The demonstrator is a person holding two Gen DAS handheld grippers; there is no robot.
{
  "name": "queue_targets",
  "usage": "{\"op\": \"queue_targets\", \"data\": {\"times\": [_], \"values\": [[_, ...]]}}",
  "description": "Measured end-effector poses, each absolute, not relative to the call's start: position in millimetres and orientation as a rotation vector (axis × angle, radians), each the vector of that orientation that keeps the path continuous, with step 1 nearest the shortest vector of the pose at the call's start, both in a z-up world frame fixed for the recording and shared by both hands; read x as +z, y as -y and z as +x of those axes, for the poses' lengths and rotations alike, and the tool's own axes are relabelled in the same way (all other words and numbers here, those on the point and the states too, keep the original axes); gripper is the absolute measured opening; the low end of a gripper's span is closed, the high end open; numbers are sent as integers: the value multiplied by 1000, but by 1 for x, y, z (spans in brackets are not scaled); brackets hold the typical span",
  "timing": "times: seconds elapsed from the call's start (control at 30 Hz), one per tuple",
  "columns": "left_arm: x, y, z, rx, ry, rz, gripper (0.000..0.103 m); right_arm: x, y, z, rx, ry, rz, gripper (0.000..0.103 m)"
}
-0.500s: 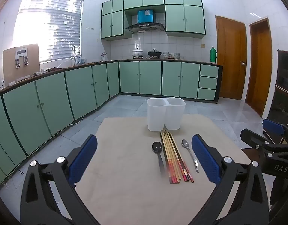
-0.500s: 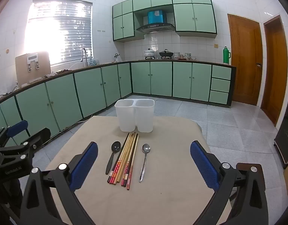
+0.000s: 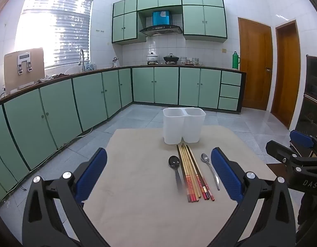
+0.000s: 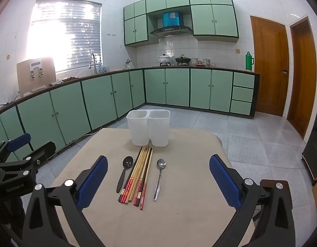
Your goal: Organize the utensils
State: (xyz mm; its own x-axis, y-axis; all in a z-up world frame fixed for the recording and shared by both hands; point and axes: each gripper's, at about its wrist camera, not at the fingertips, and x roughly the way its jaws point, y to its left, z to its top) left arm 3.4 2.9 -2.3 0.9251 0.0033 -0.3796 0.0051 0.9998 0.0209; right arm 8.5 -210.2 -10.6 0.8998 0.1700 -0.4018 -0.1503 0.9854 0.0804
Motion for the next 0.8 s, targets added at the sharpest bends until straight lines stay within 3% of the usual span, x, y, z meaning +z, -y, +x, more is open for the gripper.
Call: {"op": "queue_targets", "data": {"times": [0.8], "values": [[-2,-2,-1,8,-389,24,98,-10,210,8,166,-418,45,97]]}}
